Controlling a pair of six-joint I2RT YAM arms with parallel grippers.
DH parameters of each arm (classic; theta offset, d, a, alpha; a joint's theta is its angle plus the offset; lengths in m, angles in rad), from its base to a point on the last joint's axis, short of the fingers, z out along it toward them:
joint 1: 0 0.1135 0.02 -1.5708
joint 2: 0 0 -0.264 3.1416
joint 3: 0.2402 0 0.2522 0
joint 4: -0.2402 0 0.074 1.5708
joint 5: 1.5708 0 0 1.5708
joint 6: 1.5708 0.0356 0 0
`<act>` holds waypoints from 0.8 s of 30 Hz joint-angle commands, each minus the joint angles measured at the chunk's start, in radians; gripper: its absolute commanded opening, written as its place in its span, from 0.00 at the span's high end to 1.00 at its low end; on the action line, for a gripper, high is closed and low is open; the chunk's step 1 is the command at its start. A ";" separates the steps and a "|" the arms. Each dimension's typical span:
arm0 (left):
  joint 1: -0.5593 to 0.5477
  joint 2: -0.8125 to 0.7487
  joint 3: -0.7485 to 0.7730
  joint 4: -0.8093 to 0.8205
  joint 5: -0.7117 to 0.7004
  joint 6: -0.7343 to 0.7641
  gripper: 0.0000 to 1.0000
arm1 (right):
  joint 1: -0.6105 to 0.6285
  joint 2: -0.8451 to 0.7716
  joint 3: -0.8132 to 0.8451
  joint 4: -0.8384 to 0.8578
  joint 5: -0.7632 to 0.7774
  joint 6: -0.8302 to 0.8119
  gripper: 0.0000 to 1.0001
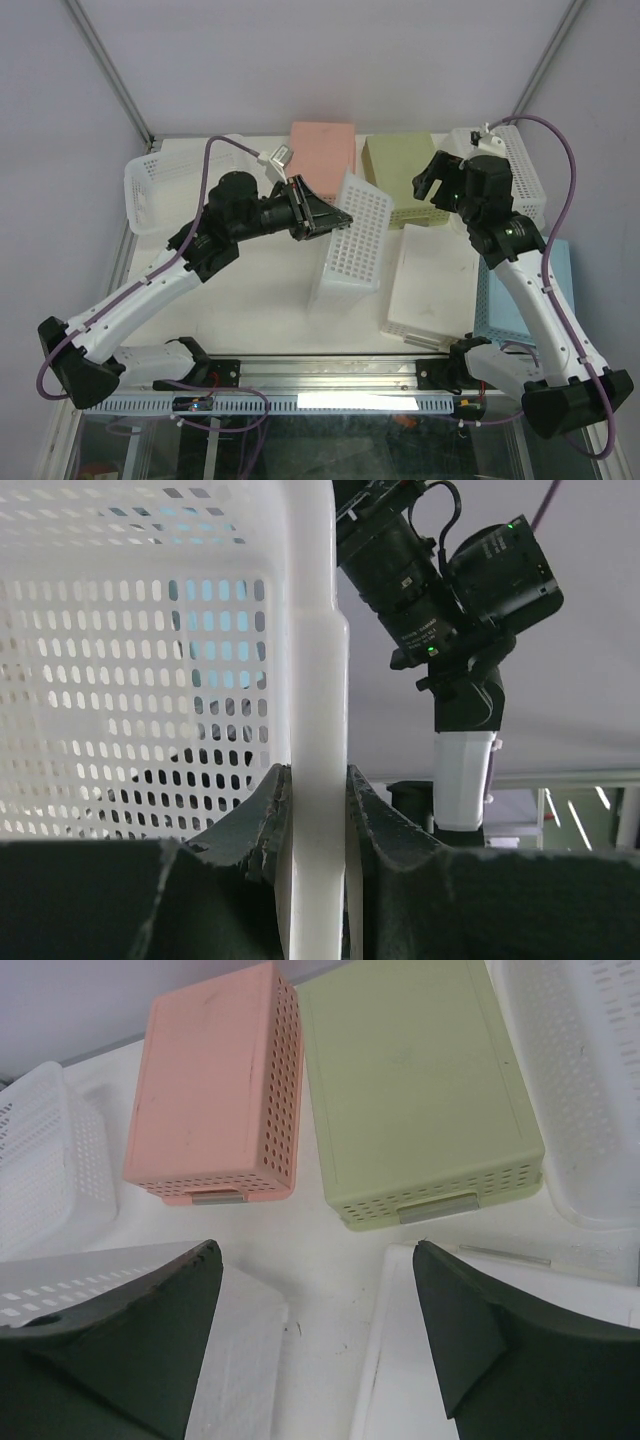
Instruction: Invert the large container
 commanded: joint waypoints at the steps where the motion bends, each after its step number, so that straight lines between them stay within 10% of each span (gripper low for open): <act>1: 0.006 -0.067 -0.116 0.498 0.096 -0.179 1.00 | -0.009 -0.035 0.034 0.030 0.011 -0.017 0.19; 14: 0.036 -0.147 -0.541 0.954 0.019 -0.478 1.00 | -0.012 -0.046 0.015 0.043 -0.006 -0.010 0.19; 24: 0.182 -0.340 -0.720 0.769 0.056 -0.479 0.91 | -0.011 -0.037 0.004 0.054 -0.032 0.004 0.19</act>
